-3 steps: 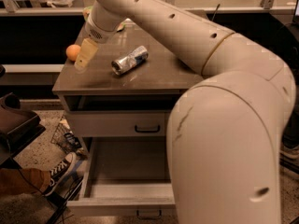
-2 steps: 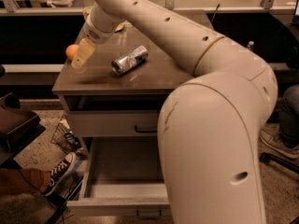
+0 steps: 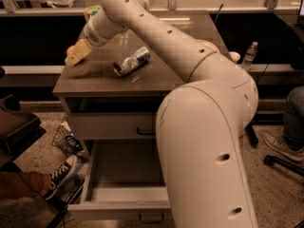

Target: Place orange into middle drawer

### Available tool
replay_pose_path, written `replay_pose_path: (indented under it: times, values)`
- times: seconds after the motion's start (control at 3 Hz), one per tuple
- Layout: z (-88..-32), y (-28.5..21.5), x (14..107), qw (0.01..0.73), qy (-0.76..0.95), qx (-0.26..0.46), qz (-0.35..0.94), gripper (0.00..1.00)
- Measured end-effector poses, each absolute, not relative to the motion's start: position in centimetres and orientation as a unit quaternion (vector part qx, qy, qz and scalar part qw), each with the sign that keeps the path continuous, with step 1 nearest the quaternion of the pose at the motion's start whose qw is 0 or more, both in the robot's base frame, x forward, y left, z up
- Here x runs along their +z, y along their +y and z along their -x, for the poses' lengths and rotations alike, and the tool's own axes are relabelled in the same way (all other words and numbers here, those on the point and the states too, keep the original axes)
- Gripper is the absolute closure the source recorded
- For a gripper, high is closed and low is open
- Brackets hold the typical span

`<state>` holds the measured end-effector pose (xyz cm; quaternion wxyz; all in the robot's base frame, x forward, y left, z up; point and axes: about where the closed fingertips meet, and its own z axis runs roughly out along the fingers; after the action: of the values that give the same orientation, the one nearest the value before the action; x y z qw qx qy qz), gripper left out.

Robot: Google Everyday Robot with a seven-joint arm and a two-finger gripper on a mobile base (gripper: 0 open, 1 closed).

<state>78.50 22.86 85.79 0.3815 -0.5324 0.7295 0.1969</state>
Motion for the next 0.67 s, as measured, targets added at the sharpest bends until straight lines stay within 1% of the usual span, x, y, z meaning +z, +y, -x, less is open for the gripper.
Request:
replay_pose_path:
  times: [0.33,0.67]
  values:
    - [-78.8,24.5,85.1,0.389,0.719,0.229,0.528,0.00]
    - [-78.8,26.5,84.2,0.390,0.708,0.257,0.530,0.26]
